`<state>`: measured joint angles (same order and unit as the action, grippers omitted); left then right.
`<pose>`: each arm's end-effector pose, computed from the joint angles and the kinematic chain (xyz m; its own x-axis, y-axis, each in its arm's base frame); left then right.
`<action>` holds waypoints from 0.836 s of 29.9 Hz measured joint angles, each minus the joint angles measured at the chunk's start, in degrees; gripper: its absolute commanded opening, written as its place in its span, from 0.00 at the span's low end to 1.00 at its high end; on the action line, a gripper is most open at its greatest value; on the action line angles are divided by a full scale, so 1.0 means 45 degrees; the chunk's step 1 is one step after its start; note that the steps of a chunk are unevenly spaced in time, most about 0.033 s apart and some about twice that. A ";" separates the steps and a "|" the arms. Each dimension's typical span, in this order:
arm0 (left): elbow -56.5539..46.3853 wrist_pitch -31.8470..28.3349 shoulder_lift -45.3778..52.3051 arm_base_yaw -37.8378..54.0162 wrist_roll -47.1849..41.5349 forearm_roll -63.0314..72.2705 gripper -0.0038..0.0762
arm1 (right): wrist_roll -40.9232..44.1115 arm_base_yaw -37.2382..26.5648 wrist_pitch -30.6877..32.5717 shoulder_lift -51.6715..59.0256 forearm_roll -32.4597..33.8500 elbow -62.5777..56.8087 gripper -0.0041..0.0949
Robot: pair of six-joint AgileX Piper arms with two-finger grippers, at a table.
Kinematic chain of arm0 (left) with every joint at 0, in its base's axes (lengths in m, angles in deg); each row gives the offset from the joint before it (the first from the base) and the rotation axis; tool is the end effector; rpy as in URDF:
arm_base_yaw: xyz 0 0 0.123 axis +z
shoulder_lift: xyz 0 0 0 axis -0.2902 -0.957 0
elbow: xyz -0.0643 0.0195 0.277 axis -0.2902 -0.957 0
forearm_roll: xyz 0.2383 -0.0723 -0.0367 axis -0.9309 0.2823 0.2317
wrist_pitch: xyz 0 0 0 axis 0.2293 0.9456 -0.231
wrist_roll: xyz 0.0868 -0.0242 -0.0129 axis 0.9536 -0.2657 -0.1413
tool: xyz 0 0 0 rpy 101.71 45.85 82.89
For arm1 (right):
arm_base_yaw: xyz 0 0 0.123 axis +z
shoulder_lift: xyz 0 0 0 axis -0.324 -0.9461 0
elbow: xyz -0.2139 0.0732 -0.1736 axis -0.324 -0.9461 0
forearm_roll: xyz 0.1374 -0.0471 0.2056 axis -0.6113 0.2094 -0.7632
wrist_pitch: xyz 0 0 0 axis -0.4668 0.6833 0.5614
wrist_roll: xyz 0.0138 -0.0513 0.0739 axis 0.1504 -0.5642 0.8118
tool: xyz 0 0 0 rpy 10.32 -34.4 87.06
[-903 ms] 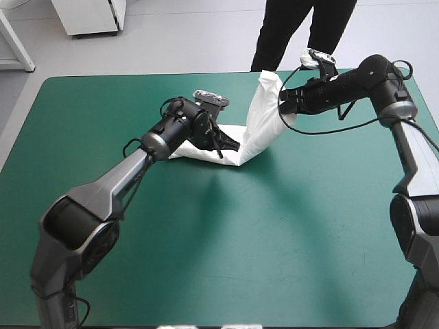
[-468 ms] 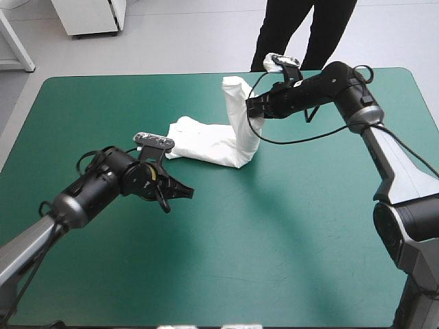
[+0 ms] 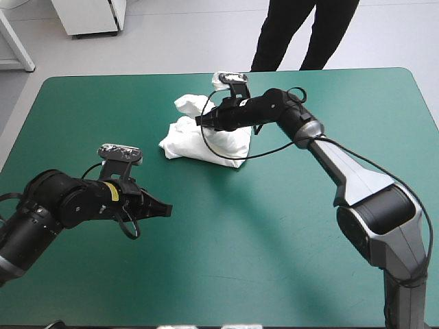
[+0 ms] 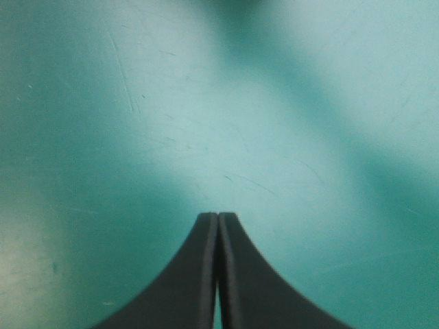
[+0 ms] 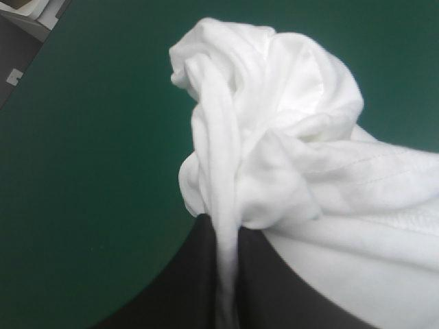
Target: Fold the cloth
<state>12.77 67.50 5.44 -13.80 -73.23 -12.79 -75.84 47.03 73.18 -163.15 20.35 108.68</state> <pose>0.1748 -0.1053 0.3588 -0.8411 0.1661 -0.5147 0.2882 0.9430 -0.1665 0.4097 0.2609 0.3061 -0.7102 -0.0850 -0.6988 -0.5380 0.7057 0.4610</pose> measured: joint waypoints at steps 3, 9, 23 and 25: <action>0.0000 0.0263 0.0514 0.0000 0.0150 0.0591 0.04 | 0.0024 0.0286 -0.0740 -0.0685 -0.0388 0.0011 0.03; 0.0000 0.0342 0.0945 0.0000 0.0199 0.0922 0.04 | -0.0114 0.0723 -0.0911 -0.2010 -0.0676 0.1055 0.18; 0.0000 0.0371 0.0945 0.0000 0.0263 0.1091 0.04 | 0.1732 0.0141 0.2947 -0.1937 0.0796 0.4096 0.61; 0.0000 0.0371 0.0945 0.0000 0.0263 0.1108 0.04 | 0.2068 -0.0186 0.3620 -0.1722 0.1372 0.4160 0.61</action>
<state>12.77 69.18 9.69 -13.80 -72.05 -7.80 -66.53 46.20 89.47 -170.90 26.52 127.40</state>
